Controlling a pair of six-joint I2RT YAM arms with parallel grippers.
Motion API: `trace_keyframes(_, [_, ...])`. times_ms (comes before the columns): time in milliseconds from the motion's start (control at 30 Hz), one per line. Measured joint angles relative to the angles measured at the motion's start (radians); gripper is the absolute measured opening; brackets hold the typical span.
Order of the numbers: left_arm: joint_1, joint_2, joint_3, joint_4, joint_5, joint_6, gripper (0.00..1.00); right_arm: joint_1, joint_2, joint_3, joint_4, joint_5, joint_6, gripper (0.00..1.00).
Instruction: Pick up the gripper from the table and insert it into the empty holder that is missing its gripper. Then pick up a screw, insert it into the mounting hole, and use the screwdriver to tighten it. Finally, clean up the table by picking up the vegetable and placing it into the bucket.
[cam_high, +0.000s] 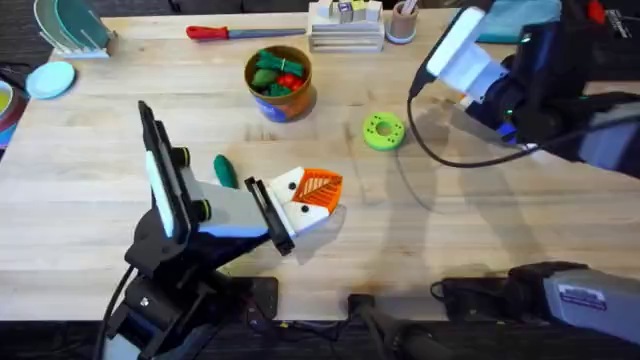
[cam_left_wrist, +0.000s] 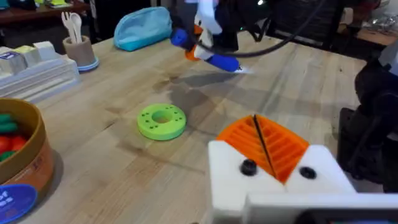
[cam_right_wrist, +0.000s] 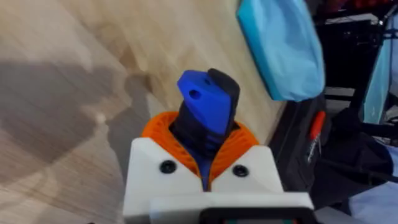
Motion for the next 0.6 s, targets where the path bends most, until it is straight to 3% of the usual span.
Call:
trace_keyframes(267, [0.000,0.000,0.000,0.000,0.000,0.000,0.004,0.009,0.118,0.000,0.031,-0.009,-0.071,0.024])
trace_keyframes(400, [0.000,0.000,0.000,0.000,0.000,0.000,0.004,0.036,0.133,0.002,-0.001,-0.050,-0.082,0.132])
trace_keyframes(500, [0.000,0.000,0.000,0.000,0.000,0.000,0.004,0.055,0.135,0.002,-0.044,-0.081,-0.085,0.299])
trace_keyframes(600, [0.000,0.000,0.000,0.000,0.000,0.000,0.004,0.066,0.134,0.007,-0.062,-0.093,-0.089,0.714])
